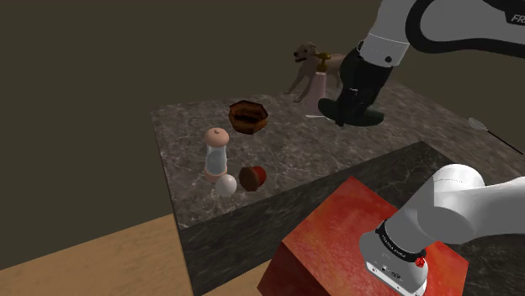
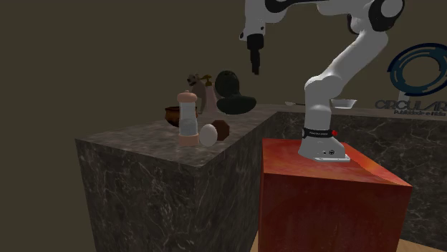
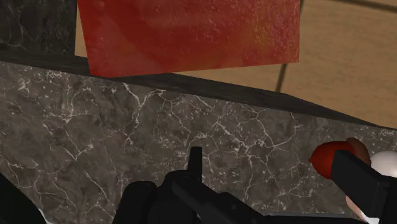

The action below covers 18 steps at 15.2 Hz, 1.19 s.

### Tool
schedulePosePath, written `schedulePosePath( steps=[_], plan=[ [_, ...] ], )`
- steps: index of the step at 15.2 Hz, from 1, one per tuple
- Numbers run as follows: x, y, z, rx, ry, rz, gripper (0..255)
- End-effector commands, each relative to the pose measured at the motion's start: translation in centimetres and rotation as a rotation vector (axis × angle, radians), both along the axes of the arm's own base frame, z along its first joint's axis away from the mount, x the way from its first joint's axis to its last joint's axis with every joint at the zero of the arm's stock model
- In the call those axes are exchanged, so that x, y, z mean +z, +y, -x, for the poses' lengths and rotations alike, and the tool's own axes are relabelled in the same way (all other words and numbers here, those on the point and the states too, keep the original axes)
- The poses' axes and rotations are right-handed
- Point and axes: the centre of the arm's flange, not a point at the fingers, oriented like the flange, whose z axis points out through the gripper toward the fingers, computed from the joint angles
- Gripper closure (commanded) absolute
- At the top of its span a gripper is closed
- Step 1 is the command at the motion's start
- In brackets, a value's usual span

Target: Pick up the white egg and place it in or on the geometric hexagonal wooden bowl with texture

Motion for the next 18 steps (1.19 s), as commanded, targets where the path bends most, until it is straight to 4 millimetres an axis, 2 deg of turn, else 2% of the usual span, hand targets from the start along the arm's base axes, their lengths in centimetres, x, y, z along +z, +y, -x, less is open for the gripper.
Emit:
schedulePosePath(
  steps=[1,18],
  plan=[
    [0.0,0.0,0.0,0.0,0.0,0.0,0],
    [-11.0,18.1,-8.1,0.206,-0.056,0.039,0]
  ],
)
